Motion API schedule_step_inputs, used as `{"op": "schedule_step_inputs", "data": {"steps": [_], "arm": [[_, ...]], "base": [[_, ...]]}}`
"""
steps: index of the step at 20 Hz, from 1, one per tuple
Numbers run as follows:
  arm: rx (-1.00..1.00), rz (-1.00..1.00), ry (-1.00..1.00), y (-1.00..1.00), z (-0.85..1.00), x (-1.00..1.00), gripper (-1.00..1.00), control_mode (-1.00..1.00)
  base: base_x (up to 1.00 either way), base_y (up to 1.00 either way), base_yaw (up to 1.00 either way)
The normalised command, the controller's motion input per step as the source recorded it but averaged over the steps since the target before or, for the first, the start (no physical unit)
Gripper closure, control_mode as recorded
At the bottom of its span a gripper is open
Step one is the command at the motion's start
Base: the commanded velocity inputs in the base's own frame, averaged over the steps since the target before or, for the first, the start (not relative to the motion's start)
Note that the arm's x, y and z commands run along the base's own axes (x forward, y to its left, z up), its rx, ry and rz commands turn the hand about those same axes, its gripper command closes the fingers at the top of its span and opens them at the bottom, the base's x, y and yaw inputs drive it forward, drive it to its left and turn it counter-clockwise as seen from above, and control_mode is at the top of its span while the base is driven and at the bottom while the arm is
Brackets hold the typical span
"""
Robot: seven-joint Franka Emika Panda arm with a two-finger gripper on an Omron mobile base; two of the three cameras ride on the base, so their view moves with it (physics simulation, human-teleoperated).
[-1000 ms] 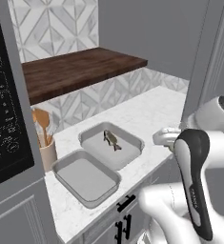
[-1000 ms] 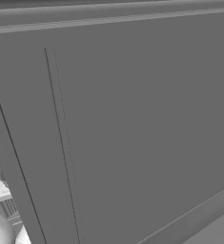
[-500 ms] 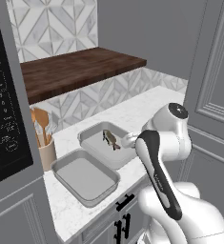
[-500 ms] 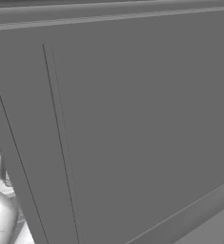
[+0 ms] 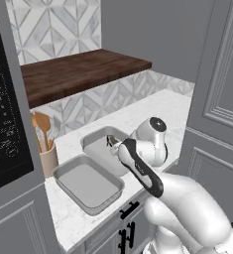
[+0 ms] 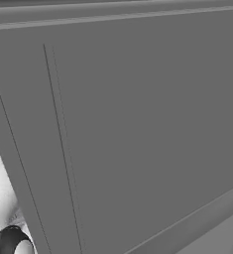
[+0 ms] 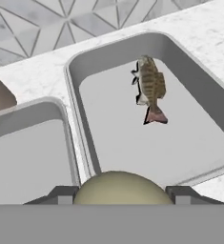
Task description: Place one mushroom and one fish in each tupperware on the nearby counter, to pack two identical lunches.
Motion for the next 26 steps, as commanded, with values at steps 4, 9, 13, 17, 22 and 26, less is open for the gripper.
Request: {"op": "schedule_step_inputs", "data": {"steps": [4,9,13,17,22,26], "arm": [[0.00,0.04,0.01,0.03,-0.49,0.92,1.00,-1.00],[0.00,0.01,0.07,0.27,-0.34,0.86,1.00,-1.00],[-0.01,0.00,0.06,0.17,-0.30,0.52,1.00,-1.00],[-0.01,0.00,0.00,0.00,-0.29,0.51,1.00,-1.00],[0.00,0.00,0.00,0.07,0.00,0.53,-1.00,-1.00],[0.00,0.00,0.00,0.04,0.32,0.13,-1.00,-1.00]], "base": [[0.00,0.00,0.00],[0.00,0.00,0.00],[0.00,0.00,0.00],[0.00,0.00,0.00],[0.00,0.00,0.00],[0.00,0.00,0.00]]}}
